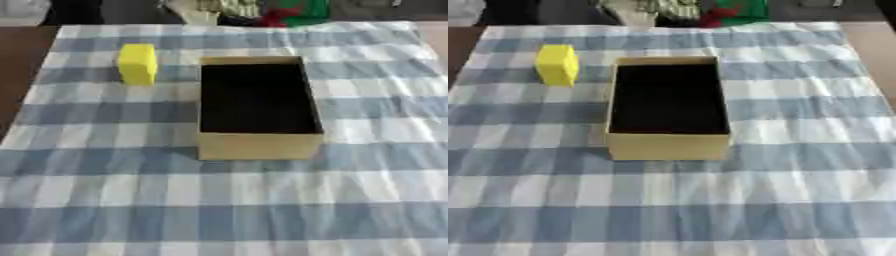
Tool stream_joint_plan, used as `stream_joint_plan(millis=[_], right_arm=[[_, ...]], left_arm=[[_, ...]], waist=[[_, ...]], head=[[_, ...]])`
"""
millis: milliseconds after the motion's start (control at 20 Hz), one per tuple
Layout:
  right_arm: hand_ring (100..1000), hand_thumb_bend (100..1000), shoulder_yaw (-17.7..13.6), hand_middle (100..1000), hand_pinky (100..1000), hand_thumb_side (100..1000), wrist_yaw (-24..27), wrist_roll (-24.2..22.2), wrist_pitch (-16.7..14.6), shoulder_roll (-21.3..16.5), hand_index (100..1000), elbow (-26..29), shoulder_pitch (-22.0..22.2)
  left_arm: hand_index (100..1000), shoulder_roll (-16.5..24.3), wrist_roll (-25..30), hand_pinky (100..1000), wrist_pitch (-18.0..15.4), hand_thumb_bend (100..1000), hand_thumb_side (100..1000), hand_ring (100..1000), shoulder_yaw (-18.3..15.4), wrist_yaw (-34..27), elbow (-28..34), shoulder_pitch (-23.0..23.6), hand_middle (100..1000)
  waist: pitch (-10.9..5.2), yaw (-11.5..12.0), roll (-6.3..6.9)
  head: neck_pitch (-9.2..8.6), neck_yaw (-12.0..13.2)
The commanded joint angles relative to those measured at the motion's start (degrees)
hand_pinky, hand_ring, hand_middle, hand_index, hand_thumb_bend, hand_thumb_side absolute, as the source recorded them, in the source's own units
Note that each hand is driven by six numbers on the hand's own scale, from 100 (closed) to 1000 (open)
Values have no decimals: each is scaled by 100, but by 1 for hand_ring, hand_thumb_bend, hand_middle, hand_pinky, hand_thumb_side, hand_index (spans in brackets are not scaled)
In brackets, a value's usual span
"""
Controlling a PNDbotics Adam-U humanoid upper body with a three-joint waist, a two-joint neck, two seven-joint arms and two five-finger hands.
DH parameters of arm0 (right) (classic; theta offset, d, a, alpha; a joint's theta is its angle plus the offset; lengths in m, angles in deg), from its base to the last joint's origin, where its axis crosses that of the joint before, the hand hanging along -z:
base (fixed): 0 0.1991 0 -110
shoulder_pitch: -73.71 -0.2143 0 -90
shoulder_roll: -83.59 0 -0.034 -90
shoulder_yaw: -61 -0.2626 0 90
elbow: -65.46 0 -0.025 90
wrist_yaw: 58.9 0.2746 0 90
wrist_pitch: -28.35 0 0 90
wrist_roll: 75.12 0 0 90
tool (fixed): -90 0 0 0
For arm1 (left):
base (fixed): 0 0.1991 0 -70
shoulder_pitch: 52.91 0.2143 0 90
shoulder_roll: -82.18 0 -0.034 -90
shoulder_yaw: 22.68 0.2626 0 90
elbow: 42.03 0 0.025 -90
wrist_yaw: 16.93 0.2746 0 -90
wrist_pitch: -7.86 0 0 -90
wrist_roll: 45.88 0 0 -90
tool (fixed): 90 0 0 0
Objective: Pick up objects on the table and place them in the box.
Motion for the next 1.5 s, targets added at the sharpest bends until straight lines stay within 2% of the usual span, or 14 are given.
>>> stream_joint_plan(millis=[50, 450, 600, 850, 1000, 1050, 1300, 1400, 1500], right_arm=[[844, 100, -19, 822, 826, 832, 79, -10, -5, -154, 844, 86, -56], [850, 100, 4, 838, 828, 825, 242, -76, -38, -188, 856, 86, -8], [849, 100, -5, 839, 828, 817, 308, -85, -34, -182, 857, 86, 17], [847, 100, 3, 837, 827, 812, 352, -119, 15, -180, 856, 86, 7], [845, 100, 38, 835, 827, 809, 348, -182, 66, -149, 855, 86, -63], [844, 100, 52, 834, 827, 807, 347, -201, 77, -140, 855, 86, -84], [843, 100, 120, 832, 826, 806, 333, -282, 96, -132, 854, 86, -178], [842, 100, 139, 831, 826, 804, 323, -307, 101, -139, 853, 86, -202], [841, 100, 157, 830, 825, 803, 313, -326, 108, -137, 852, 86, -223]], left_arm=[[838, 254, 62, 792, -2, 728, 635, 797, -21, 37, 81, -68, 750], [841, 287, 217, 792, 17, 729, 640, 797, 50, 17, 81, -109, 753], [850, 314, 457, 794, 43, 721, 643, 797, 123, 29, 81, -156, 760], [841, 645, 1486, 806, 190, 705, 579, 794, 302, 284, 32, -620, 736], [841, 848, 2272, 819, 173, 712, 568, 804, 458, 485, -331, -1106, 741], [849, 882, 2538, 832, 122, 711, 592, 813, 530, 543, -534, -1291, 746], [859, 826, 3932, 851, -429, 739, 605, 834, 898, 849, -1878, -2298, 763], [883, 747, 4395, 865, -706, 735, 637, 854, 1042, 1139, -2437, -2680, 794], [894, 610, 4944, 867, -996, 731, 611, 860, 1146, 1490, -3002, -3058, 812]], waist=[[-166, 18, 10], [-224, 27, 3], [-242, 17, -3], [-311, -9, -8], [-349, -76, 6], [-356, -104, 11], [-358, -253, 33], [-357, -302, 50], [-356, -336, 63]], head=[[36, 77], [103, 166], [178, 178], [275, 199], [240, 233], [220, 251], [184, 375], [173, 396], [150, 405]])
